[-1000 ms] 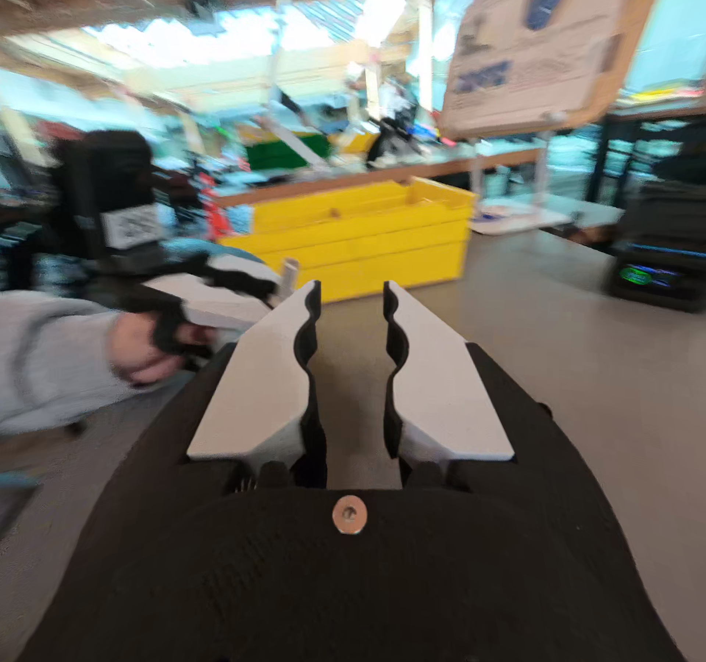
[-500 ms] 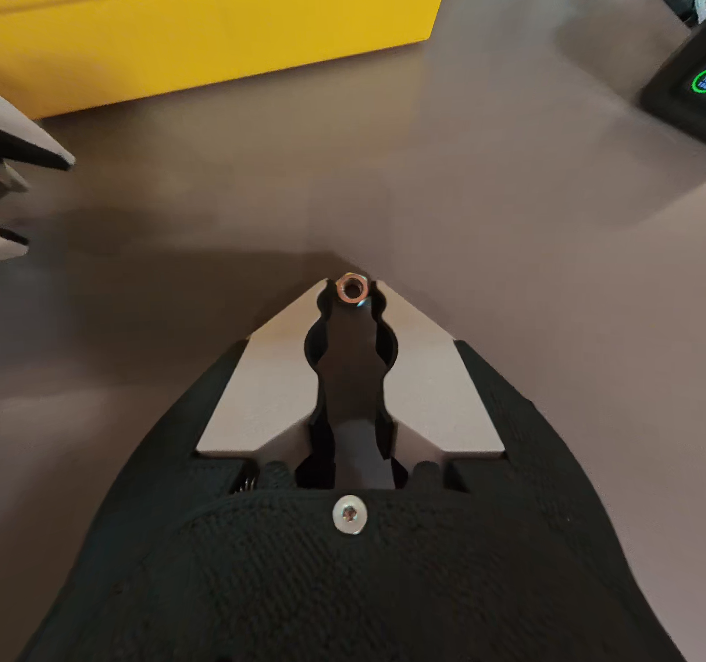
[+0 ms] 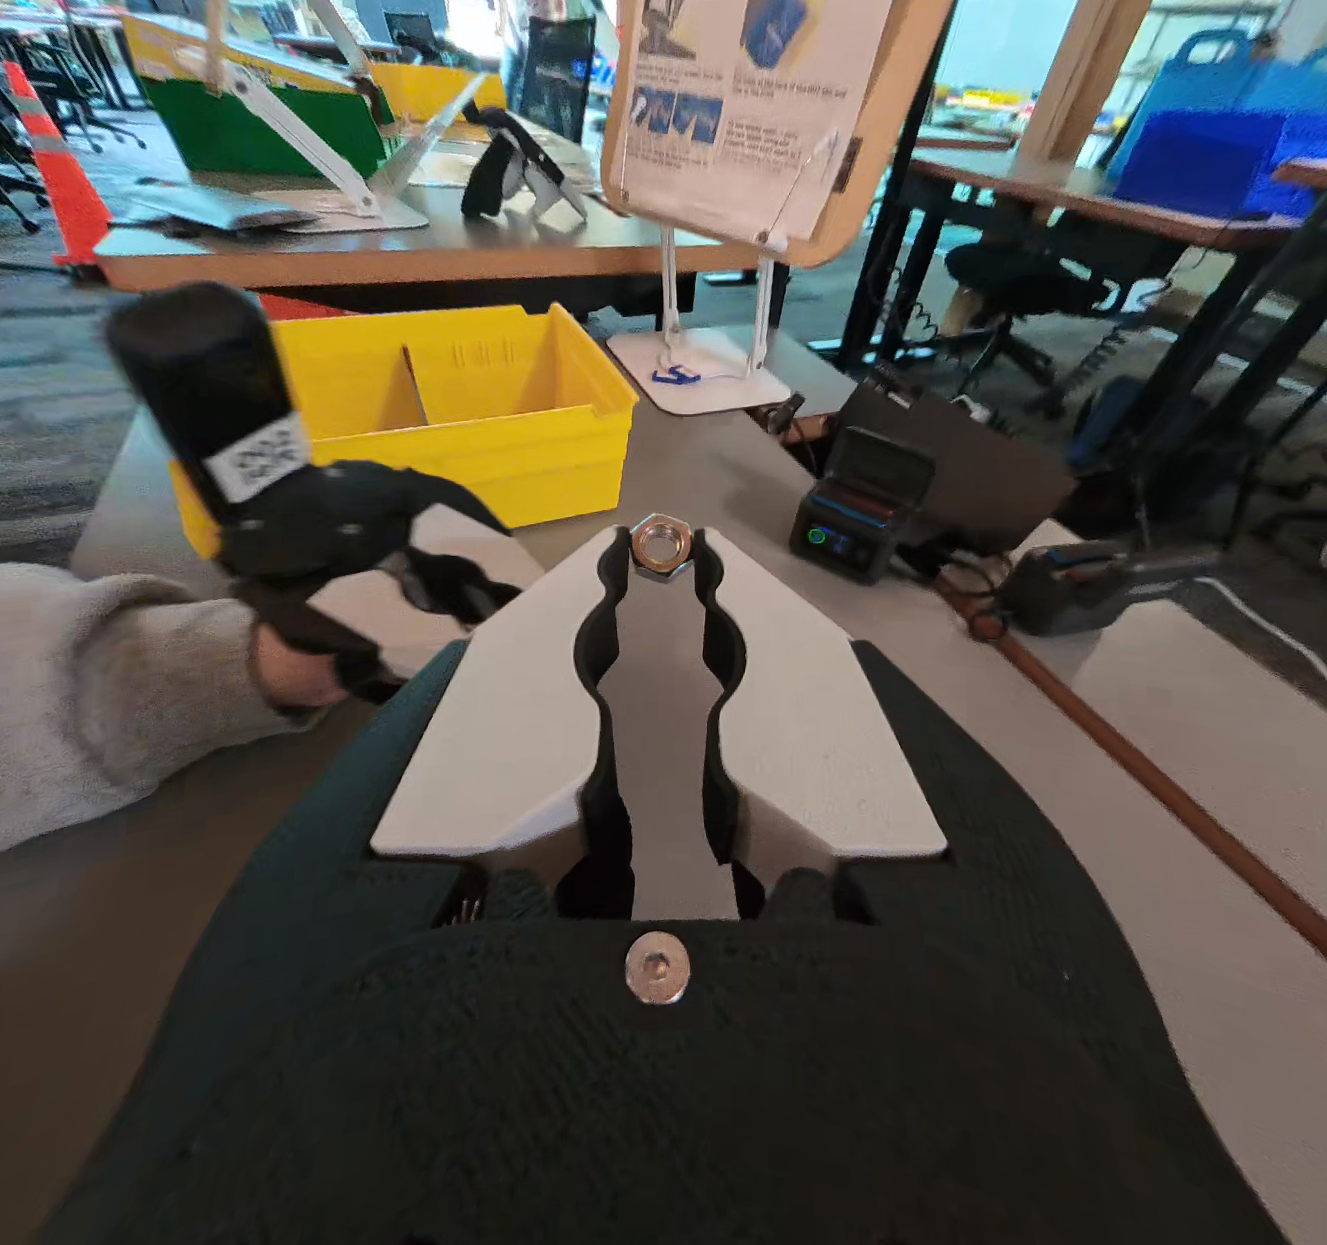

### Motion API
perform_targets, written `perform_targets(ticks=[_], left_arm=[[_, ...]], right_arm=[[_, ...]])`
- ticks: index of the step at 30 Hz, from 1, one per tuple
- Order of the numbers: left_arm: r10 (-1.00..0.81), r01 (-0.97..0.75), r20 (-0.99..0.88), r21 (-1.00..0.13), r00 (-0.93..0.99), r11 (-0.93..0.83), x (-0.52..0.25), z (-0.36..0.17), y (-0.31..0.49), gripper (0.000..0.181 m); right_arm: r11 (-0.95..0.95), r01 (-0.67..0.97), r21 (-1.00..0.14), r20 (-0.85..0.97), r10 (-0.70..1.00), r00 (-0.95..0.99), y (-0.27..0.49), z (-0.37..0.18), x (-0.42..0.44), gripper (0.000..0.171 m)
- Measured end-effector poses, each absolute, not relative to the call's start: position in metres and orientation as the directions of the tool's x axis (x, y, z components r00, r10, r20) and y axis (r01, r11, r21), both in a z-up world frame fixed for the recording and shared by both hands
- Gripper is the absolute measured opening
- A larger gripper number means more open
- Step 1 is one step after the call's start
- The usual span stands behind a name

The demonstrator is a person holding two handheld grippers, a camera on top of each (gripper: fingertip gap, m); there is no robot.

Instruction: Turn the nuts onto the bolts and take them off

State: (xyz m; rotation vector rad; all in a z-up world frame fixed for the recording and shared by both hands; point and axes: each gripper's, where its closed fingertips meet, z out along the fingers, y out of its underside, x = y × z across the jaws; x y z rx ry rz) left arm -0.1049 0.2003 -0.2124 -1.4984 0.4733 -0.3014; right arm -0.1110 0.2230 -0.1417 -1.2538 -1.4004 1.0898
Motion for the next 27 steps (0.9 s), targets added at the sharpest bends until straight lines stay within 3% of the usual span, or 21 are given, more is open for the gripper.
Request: perform_targets(ticks=[1, 5, 13, 27], left_arm=[[-0.495, -0.06, -0.083, -0.996, 0.865, 0.062, -0.105, -0.213, 0.21, 0.016], [-0.549, 0.054, 0.012, -0.997, 0.836, 0.061, -0.099, -0.218, 0.232, 0.016], [-0.746, -0.016, -0.034, -0.999, 0.665, 0.031, -0.061, -0.231, 0.204, 0.016], [-0.845, -0.027, -0.014, -1.0, 0.535, 0.0, -0.041, -0.231, 0.185, 0.016]], right_arm=[[0.104, 0.17, -0.98, 0.099, 0.994, -0.037, 0.226, -0.137, -0.104, 0.016], [0.165, 0.209, -0.964, 0.156, 0.986, -0.057, 0.23, -0.135, -0.082, 0.016], [0.195, 0.37, -0.908, 0.075, 0.947, -0.313, 0.201, -0.179, -0.067, 0.016], [0.244, 0.392, -0.887, 0.052, 0.897, -0.439, 0.181, -0.191, -0.057, 0.016]])
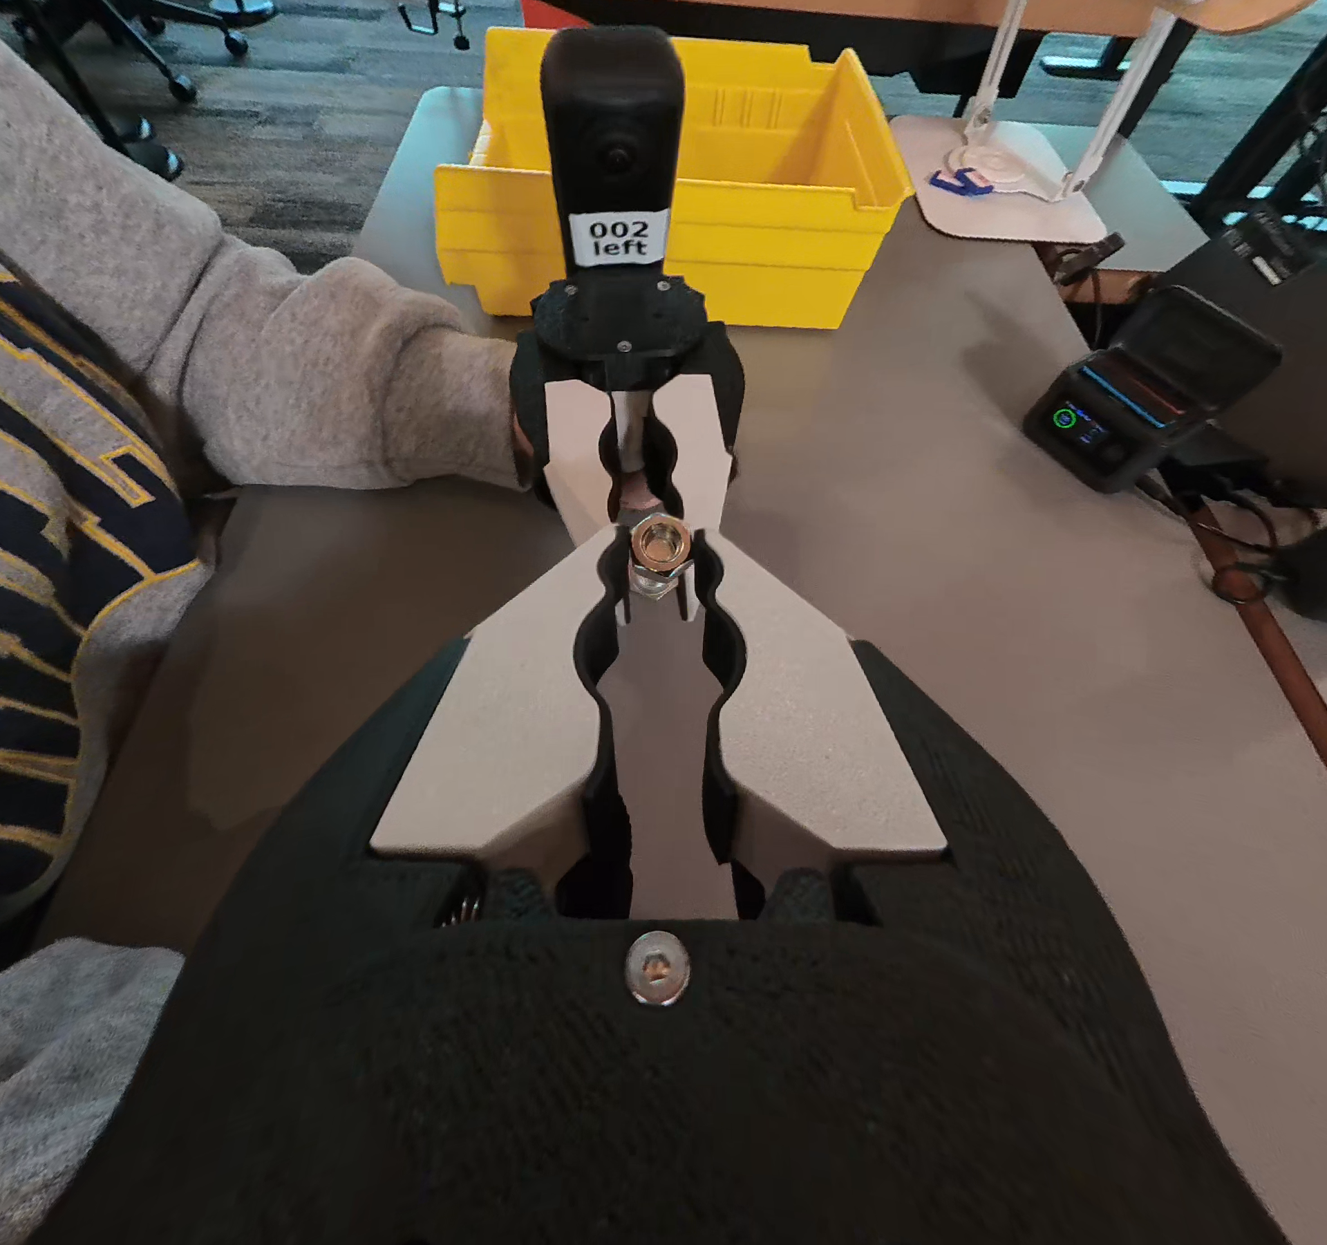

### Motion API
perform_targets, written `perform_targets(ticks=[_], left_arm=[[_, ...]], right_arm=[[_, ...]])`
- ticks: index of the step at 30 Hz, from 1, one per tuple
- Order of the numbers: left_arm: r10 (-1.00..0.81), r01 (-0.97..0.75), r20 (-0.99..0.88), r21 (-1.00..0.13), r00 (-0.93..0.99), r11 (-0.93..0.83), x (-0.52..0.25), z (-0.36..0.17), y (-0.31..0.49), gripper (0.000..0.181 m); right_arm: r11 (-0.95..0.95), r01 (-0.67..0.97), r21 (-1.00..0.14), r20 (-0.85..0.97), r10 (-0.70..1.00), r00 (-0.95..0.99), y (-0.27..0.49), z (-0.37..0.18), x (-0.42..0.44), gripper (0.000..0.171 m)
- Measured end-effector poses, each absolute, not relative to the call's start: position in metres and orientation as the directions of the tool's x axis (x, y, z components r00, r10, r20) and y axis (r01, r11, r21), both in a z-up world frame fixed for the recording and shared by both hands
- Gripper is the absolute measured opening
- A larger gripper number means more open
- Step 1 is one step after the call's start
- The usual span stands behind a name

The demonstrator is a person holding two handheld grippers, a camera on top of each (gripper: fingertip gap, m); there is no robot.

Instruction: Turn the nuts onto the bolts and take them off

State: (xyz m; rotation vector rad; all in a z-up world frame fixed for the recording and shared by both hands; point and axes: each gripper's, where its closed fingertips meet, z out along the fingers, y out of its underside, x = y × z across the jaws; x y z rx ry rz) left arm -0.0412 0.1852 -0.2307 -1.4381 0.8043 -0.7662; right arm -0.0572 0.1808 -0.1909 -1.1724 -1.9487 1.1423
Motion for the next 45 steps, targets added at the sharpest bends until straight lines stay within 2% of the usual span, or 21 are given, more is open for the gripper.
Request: perform_targets(ticks=[6, 10, 14, 17, 21, 28, 34, 40, 45], left_arm=[[-0.889, -0.036, 0.009, -0.999, 0.457, -0.029, -0.037, -0.234, 0.174, 0.016], [-0.924, 0.06, 0.069, -0.997, 0.375, -0.051, -0.034, -0.226, 0.165, 0.016], [-0.966, 0.18, 0.156, -0.976, 0.206, -0.12, -0.029, -0.214, 0.149, 0.016], [-0.968, 0.208, 0.16, -0.971, 0.195, -0.119, -0.028, -0.209, 0.148, 0.016], [-0.939, 0.18, 0.135, -0.98, 0.315, -0.081, -0.033, -0.212, 0.161, 0.016], [-0.863, 0.226, 0.132, -0.974, 0.487, -0.021, -0.05, -0.205, 0.182, 0.016], [-0.61, 0.199, 0.109, -0.977, 0.785, 0.081, -0.089, -0.198, 0.209, 0.015], [-0.387, 0.134, 0.068, -0.98, 0.92, 0.147, -0.125, -0.194, 0.214, 0.015], [-0.253, 0.064, 0.021, -0.985, 0.967, 0.163, -0.14, -0.196, 0.215, 0.015]], right_arm=[[0.267, 0.397, -0.878, 0.039, 0.867, -0.496, 0.17, -0.196, -0.054, 0.016], [0.245, 0.342, -0.907, 0.025, 0.843, -0.537, 0.161, -0.188, -0.053, 0.016], [0.212, 0.261, -0.942, 0.009, 0.792, -0.61, 0.149, -0.177, -0.05, 0.016], [0.195, 0.243, -0.95, 0.005, 0.79, -0.613, 0.148, -0.173, -0.052, 0.016], [0.212, 0.299, -0.93, 0.021, 0.845, -0.535, 0.158, -0.176, -0.058, 0.016], [0.146, 0.279, -0.949, 0.019, 0.91, -0.414, 0.178, -0.168, -0.078, 0.016], [0.083, 0.223, -0.971, 0.035, 0.977, -0.212, 0.199, -0.16, -0.115, 0.016], [-0.07, 0.166, -0.984, -0.074, 0.997, -0.021, 0.203, -0.156, -0.148, 0.016], [-0.065, 0.143, -0.988, -0.052, 0.995, 0.087, 0.203, -0.157, -0.158, 0.016]])
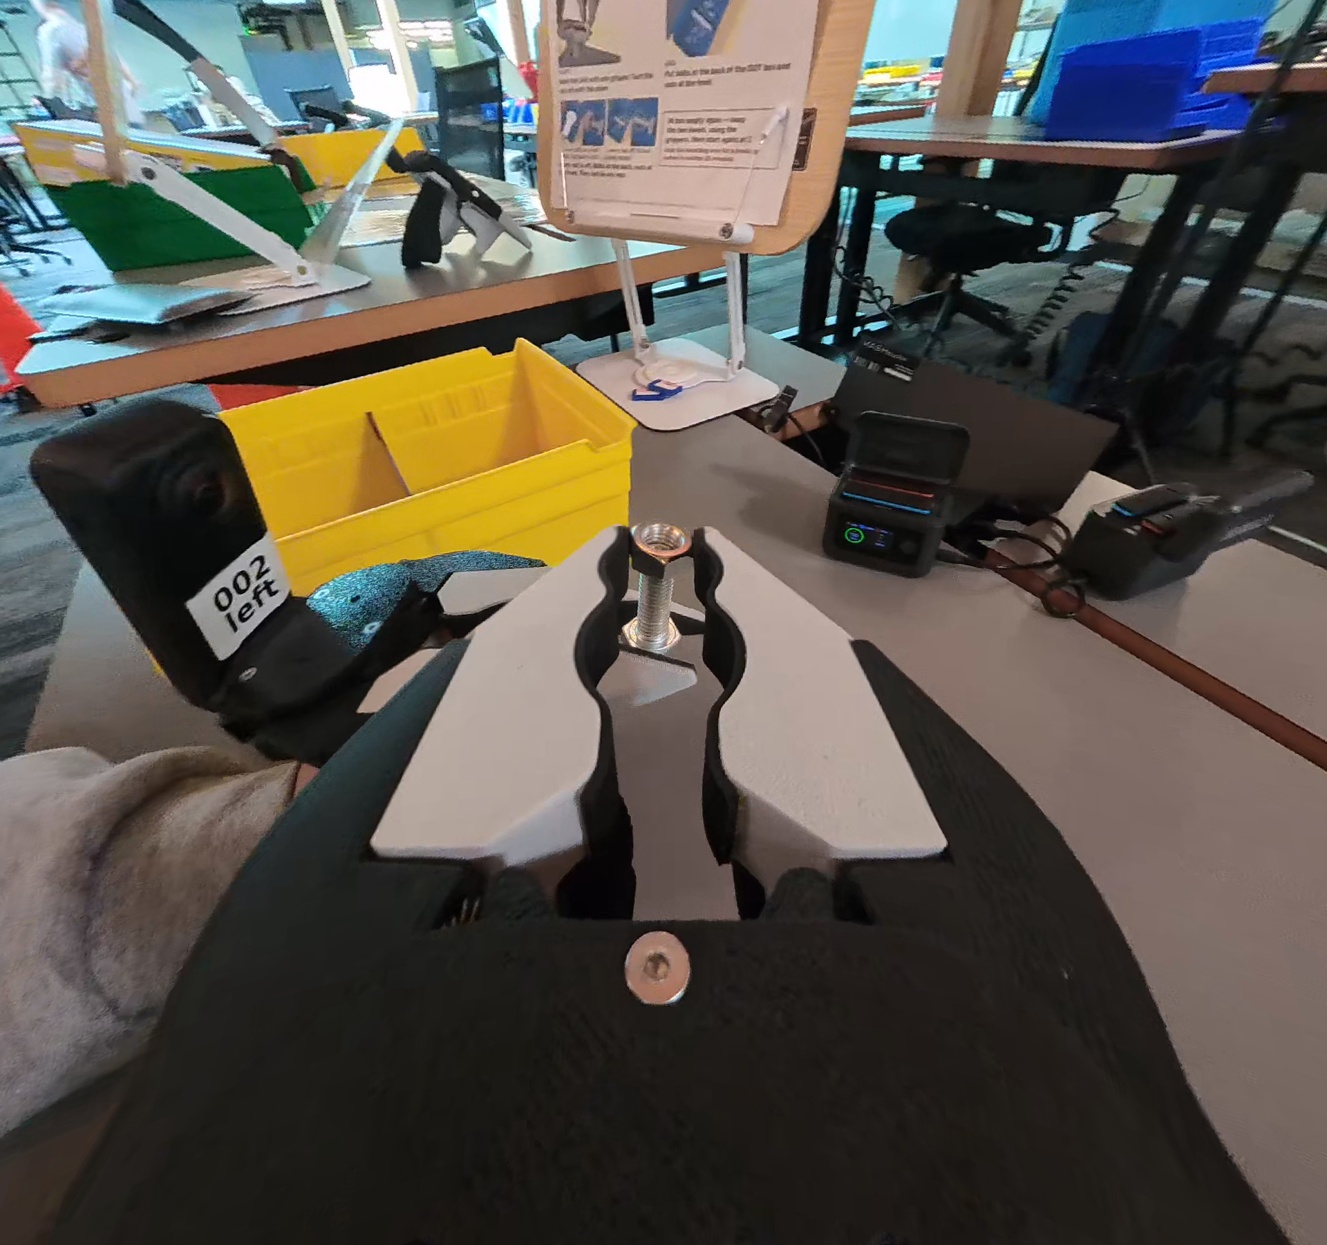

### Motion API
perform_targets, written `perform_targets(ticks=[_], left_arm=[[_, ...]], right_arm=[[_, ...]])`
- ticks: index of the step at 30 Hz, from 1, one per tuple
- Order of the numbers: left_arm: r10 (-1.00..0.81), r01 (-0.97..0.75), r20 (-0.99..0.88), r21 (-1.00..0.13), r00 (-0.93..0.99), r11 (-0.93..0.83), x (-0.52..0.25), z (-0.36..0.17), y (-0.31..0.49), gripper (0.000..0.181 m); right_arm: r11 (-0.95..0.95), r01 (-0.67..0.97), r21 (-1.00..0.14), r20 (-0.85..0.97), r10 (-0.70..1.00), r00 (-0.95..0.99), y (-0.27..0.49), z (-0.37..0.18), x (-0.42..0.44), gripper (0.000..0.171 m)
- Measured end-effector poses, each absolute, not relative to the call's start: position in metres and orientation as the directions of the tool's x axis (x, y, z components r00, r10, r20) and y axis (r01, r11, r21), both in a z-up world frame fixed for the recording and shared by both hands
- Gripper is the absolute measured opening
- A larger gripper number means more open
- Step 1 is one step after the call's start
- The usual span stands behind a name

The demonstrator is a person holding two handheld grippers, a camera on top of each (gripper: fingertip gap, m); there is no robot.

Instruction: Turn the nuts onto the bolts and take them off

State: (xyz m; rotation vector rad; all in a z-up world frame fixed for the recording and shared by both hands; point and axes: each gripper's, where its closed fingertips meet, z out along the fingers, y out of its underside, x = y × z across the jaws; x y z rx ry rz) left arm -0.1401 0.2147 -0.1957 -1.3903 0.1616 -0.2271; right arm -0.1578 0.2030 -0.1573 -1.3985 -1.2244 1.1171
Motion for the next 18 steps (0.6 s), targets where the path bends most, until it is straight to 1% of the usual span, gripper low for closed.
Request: perform_targets(ticks=[13, 14, 17, 18], left_arm=[[-0.278, 0.099, 0.053, -0.983, 0.959, 0.154, -0.14, -0.197, 0.216, 0.015], [-0.279, 0.099, 0.053, -0.983, 0.959, 0.153, -0.14, -0.197, 0.216, 0.015], [-0.276, 0.106, 0.062, -0.984, 0.959, 0.145, -0.141, -0.199, 0.217, 0.015], [-0.267, 0.109, 0.071, -0.985, 0.961, 0.133, -0.143, -0.201, 0.219, 0.015]], right_arm=[[-0.04, 0.149, -0.988, -0.027, 0.995, 0.093, 0.205, -0.159, -0.157, 0.017], [-0.041, 0.145, -0.989, -0.027, 0.995, 0.096, 0.206, -0.158, -0.157, 0.019], [-0.001, 0.069, -0.998, 0.008, 0.992, 0.128, 0.21, -0.145, -0.154, 0.039], [0.026, 0.032, -0.999, 0.03, 0.99, 0.139, 0.211, -0.139, -0.152, 0.051]])
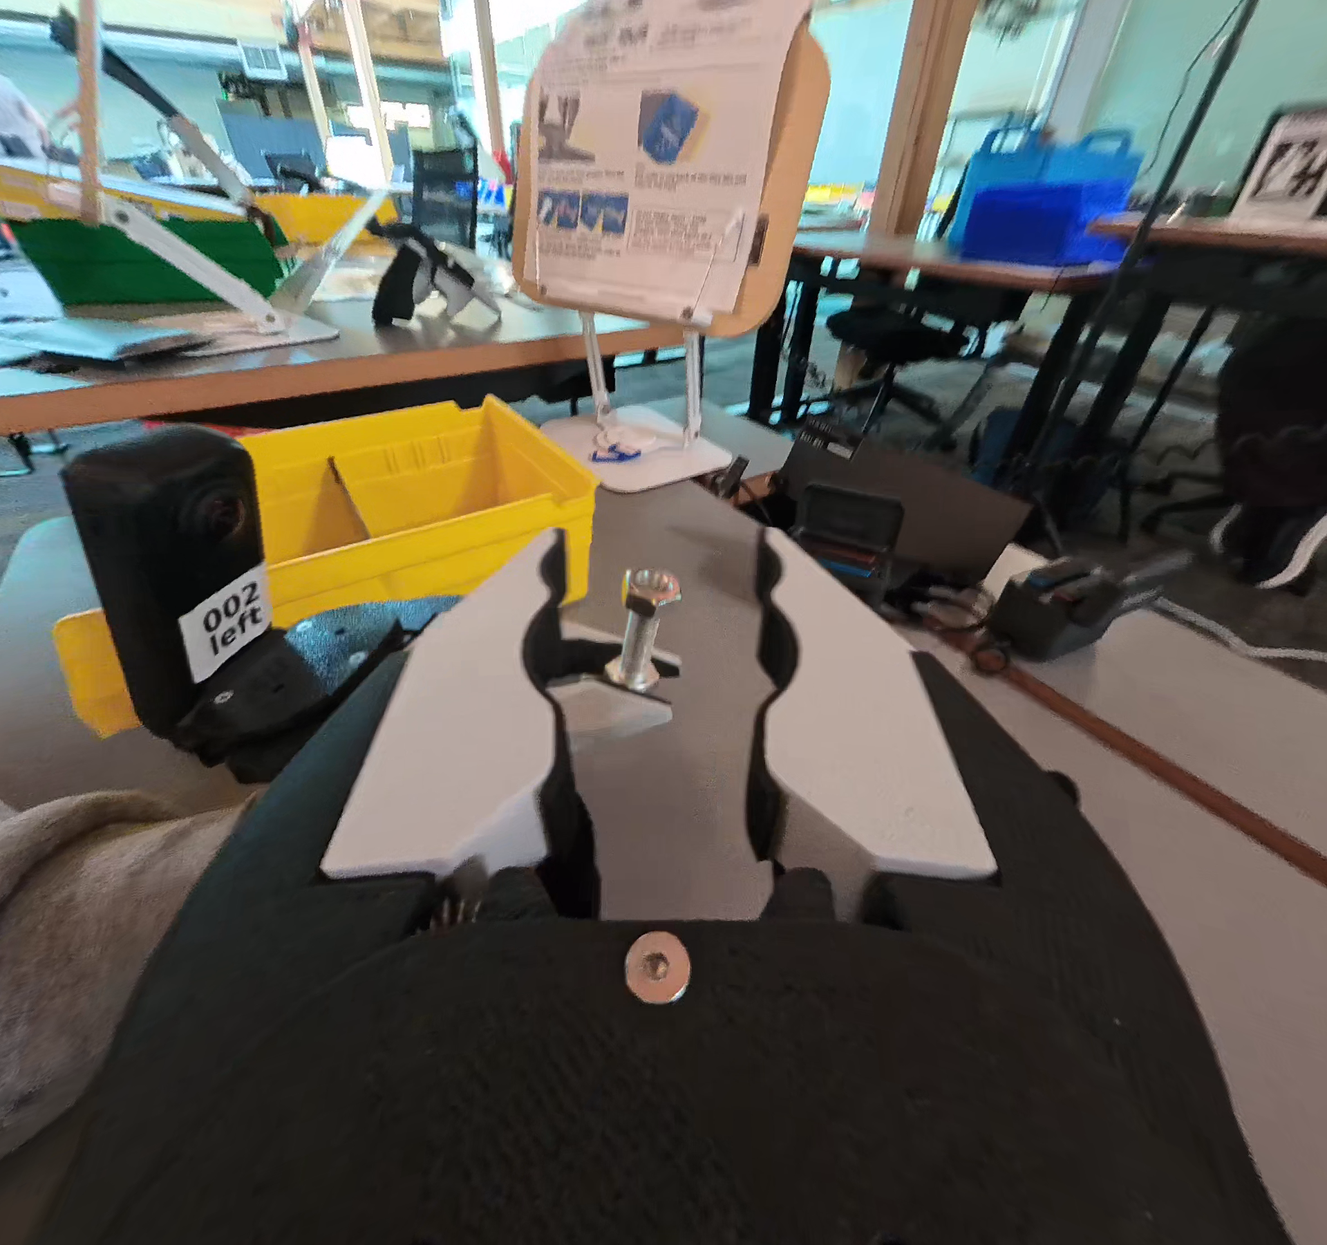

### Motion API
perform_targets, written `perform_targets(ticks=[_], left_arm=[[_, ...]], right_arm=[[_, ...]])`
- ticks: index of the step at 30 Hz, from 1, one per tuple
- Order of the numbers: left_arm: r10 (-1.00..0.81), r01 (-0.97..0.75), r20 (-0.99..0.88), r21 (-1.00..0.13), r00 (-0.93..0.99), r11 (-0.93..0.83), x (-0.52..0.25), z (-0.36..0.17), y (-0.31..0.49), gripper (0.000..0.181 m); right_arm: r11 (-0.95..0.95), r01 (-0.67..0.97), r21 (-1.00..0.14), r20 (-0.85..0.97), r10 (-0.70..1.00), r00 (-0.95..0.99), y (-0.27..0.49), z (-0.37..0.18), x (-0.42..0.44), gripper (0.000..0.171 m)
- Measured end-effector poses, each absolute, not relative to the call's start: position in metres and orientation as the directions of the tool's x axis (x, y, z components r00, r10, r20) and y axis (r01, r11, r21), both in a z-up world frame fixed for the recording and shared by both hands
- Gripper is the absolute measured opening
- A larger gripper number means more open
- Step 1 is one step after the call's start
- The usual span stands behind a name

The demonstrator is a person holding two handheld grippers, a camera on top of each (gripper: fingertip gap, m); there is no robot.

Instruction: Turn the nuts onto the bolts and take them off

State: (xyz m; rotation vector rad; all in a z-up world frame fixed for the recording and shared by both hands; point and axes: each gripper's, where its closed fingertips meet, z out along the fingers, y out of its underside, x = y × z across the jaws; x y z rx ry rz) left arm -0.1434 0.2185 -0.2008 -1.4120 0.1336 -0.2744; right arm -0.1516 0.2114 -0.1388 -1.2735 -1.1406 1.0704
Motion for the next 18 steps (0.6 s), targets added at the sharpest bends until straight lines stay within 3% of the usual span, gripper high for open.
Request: perform_targets(ticks=[4, 10, 18], left_arm=[[-0.353, 0.129, 0.076, -0.983, 0.932, 0.13, -0.135, -0.204, 0.221, 0.015], [-0.729, 0.257, 0.114, -0.962, 0.675, 0.087, -0.076, -0.2, 0.202, 0.016], [-0.833, 0.264, 0.121, -0.964, 0.539, 0.031, -0.05, -0.203, 0.188, 0.016]], right_arm=[[0.09, -0.081, -0.993, 0.081, 0.991, 0.107, 0.197, -0.134, -0.132, 0.073], [0.036, -0.225, -0.974, 0.033, 0.999, 0.016, 0.172, -0.152, -0.098, 0.096], [0.015, -0.143, -0.99, 0.026, 0.997, -0.073, 0.16, -0.158, -0.1, 0.11]])
